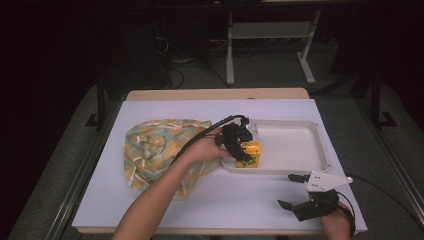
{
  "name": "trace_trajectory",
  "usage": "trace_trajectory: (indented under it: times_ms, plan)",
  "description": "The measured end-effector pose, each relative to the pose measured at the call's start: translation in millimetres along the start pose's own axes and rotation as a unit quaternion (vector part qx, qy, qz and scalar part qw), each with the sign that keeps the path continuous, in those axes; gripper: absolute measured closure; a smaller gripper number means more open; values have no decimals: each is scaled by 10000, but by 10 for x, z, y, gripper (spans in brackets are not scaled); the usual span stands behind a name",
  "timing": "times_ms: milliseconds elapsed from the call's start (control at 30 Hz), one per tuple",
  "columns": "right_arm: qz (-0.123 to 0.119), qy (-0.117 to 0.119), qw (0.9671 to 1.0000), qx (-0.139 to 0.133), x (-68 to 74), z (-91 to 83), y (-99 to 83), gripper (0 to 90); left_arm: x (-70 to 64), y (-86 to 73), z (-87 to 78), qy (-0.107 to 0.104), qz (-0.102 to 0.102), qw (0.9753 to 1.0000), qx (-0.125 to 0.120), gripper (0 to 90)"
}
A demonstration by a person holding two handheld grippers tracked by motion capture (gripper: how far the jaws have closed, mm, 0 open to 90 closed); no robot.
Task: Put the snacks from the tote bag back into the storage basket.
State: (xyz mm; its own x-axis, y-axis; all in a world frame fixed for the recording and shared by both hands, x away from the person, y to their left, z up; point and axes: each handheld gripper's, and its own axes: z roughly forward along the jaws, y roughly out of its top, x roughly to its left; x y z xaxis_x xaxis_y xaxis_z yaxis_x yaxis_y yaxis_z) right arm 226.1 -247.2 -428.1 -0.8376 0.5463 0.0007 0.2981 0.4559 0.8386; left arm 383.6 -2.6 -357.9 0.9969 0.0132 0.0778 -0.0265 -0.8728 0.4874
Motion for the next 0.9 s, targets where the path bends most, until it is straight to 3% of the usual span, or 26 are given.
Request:
trace_trajectory:
  times_ms: [900]
  plan:
    - [11, -16, 10000, 48, -5, 16, -5, 135, -24, -78, -250, 202, -169, 9994, -204, 368]
